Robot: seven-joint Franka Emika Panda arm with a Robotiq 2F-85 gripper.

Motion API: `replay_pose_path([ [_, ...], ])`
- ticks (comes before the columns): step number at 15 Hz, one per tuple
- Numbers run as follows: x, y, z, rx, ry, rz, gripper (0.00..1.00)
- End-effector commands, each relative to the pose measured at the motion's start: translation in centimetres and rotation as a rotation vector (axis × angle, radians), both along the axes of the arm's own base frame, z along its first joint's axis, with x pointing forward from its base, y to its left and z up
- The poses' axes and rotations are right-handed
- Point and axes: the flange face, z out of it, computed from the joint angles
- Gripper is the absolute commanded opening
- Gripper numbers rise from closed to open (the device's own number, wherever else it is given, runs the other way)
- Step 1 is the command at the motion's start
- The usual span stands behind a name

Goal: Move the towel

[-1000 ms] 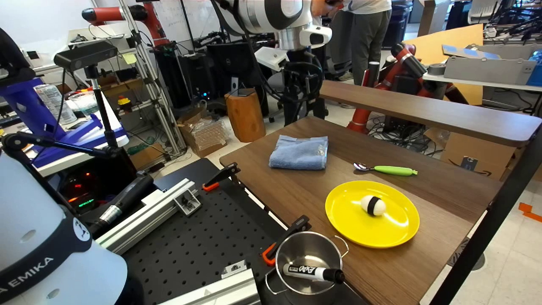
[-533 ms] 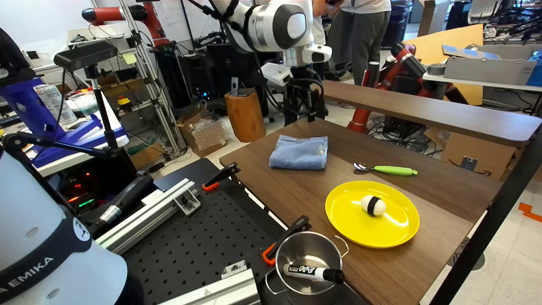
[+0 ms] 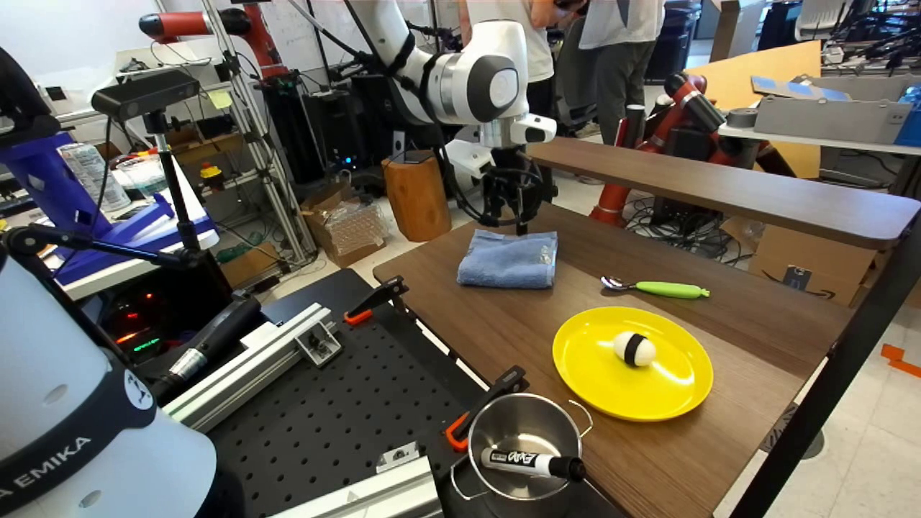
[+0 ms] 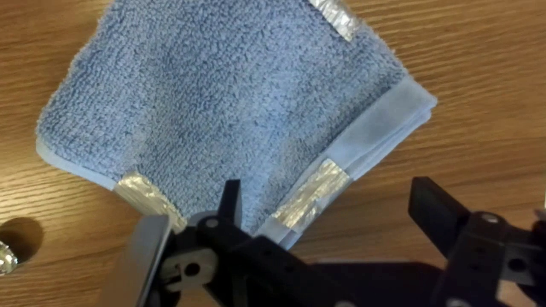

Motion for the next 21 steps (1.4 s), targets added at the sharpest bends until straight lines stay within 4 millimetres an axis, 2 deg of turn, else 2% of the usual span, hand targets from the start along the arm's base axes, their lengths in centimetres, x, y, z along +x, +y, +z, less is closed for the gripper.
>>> replay_pose_path([
  [1,0.3,0.7,-2.4,-0.016,0.034,0.001,1.00],
  [4,-0.3,0.8,-4.6,-0.024,0.062,0.007,1.00],
  [6,-0.4,0.7,-5.4,-0.024,0.070,0.009,1.00],
  [12,-0.7,0.3,-6.0,-0.026,0.075,0.004,1.00],
  [21,-2.3,-0.5,-8.3,-0.031,0.099,-0.008,1.00],
])
